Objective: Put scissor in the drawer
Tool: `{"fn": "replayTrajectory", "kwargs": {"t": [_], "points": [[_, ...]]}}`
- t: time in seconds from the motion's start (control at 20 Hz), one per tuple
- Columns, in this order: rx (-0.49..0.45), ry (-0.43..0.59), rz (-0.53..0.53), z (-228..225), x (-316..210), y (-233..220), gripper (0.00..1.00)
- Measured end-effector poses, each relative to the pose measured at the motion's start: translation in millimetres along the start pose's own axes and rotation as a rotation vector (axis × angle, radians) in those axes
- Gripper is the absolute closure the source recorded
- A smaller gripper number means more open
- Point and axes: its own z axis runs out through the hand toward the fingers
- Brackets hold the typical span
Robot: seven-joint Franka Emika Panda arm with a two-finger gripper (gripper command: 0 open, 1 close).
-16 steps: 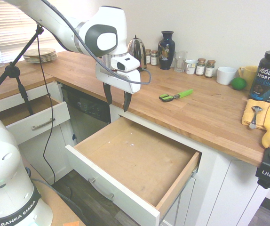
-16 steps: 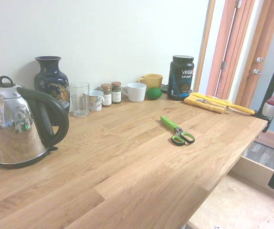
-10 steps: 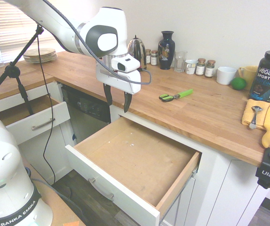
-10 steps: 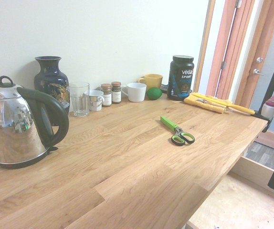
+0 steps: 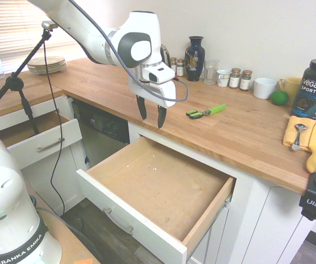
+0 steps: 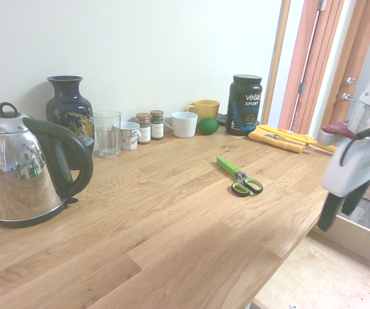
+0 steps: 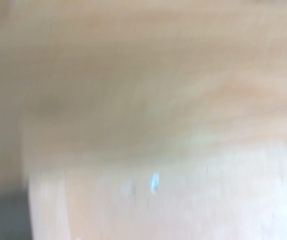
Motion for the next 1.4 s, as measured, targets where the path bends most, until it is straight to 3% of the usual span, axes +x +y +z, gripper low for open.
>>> {"fn": "replayTrajectory", "kwargs": {"t": [0.8, 1.4], "points": [[0.026, 0.094, 0.195, 4.8, 86.1, -98.2, 0.0], [0.044, 0.077, 0.344, 27.4, 134.7, -155.3, 0.0]]}}
